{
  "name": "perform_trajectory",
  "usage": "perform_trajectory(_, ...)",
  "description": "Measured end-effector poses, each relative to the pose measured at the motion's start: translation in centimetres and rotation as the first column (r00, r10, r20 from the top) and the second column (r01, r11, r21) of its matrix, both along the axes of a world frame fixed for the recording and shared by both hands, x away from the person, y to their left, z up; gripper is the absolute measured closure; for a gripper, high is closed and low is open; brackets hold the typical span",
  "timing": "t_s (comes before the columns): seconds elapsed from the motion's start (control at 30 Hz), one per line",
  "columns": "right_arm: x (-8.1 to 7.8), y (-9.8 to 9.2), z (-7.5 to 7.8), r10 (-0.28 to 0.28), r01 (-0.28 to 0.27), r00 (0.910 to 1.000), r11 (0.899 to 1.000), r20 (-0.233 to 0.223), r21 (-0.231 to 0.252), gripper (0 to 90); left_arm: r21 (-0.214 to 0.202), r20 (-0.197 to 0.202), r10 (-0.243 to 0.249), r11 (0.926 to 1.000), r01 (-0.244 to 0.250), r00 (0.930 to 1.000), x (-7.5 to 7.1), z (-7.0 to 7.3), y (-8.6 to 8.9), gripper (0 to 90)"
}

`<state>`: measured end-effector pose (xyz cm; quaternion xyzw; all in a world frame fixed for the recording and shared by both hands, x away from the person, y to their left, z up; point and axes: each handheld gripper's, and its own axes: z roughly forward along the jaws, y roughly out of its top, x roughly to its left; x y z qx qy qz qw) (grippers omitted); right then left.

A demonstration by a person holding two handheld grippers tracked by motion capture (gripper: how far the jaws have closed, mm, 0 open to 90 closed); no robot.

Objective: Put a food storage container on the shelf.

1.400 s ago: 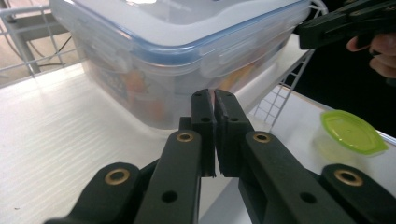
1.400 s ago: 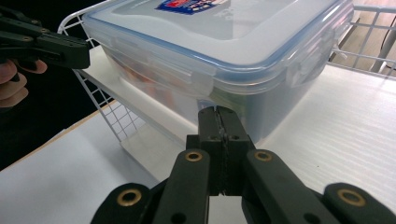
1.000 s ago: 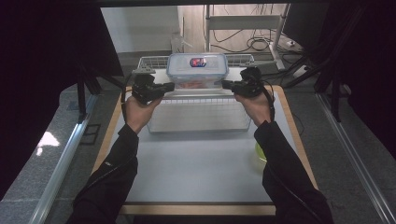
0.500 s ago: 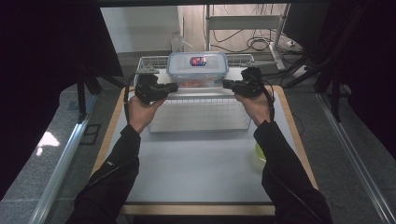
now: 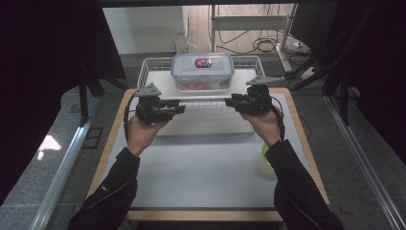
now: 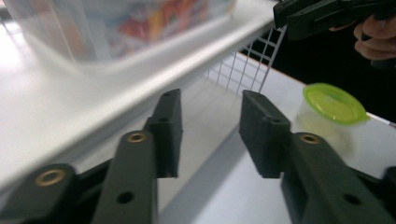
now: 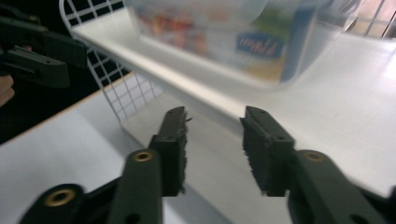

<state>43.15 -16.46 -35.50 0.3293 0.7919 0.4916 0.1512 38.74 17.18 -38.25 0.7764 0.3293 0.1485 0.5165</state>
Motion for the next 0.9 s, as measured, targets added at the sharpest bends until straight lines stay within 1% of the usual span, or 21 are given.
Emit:
perform_trajectory(0.1,-1.0,0.1,-0.8,0.012,-0.011,0.9999,0.999,0.007,-0.030,48.4,0.020,0.016,0.001,0.9998,-0.002,0.9999,-1.1,-0.8,0.0,49.6)
perform_trajectory(0.17,-1.5,0.1,-1.5,0.022,-0.022,0.9997,0.999,0.008,-0.036,42.6,0.030,0.024,-0.002,0.9995,0.001,0.9997,-1.7,-1.3,0.1,45.3)
perform_trajectory(0.2,-1.8,0.1,-1.9,0.029,-0.029,0.9996,0.999,0.005,-0.040,39.0,0.034,0.026,-0.004,0.9994,0.003,0.9997,-2.0,-1.4,0.1,41.2)
perform_trajectory(0.27,-2.2,0.0,-2.4,0.033,-0.032,0.9995,0.998,0.005,-0.048,33.8,0.042,0.033,-0.008,0.9991,0.006,0.9994,-2.7,-1.8,0.1,36.1)
perform_trajectory(0.33,-2.8,-0.1,-3.2,0.036,-0.036,0.9993,0.998,0.008,-0.056,28.6,0.042,0.029,-0.015,0.9990,0.014,0.9995,-3.3,-2.4,0.2,31.2)
perform_trajectory(0.43,-3.4,-0.3,-3.9,0.036,-0.035,0.9992,0.997,0.015,-0.062,23.2,0.063,0.035,-0.012,0.9979,0.009,0.9993,-4.3,-3.2,0.3,22.7)
perform_trajectory(0.57,-4.2,-0.7,-5.0,0.045,-0.044,0.9990,0.997,0.008,-0.067,16.5,0.088,0.039,-0.005,0.9961,0.002,0.9992,-5.4,-4.2,0.5,13.0)
perform_trajectory(0.6,-4.4,-0.8,-5.3,0.043,-0.043,0.9991,0.996,0.004,-0.073,14.5,0.092,0.035,0.003,0.9958,-0.006,0.9994,-5.8,-4.5,0.5,11.2)
perform_trajectory(0.63,-4.6,-0.9,-5.6,0.046,-0.045,0.9989,0.995,0.004,-0.088,12.1,0.087,0.034,0.007,0.9962,-0.009,0.9994,-6.0,-4.8,0.5,9.7)
perform_trajectory(0.73,-5.2,-1.1,-6.3,0.047,-0.046,0.9988,0.992,0.008,-0.120,8.7,0.066,0.026,0.003,0.9978,-0.004,0.9997,-7.0,-5.7,0.8,6.6)
perform_trajectory(0.8,-5.5,-1.3,-6.7,0.048,-0.048,0.9988,0.992,-0.003,-0.117,7.7,0.054,0.021,-0.006,0.9985,0.004,0.9998,-7.7,-6.6,1.1,5.6)
perform_trajectory(0.9,-6.0,-1.7,-7.3,0.047,-0.050,0.9985,0.993,-0.027,-0.111,7.4,0.076,0.029,-0.007,0.9971,0.005,0.9996,-8.5,-7.7,1.3,4.8)
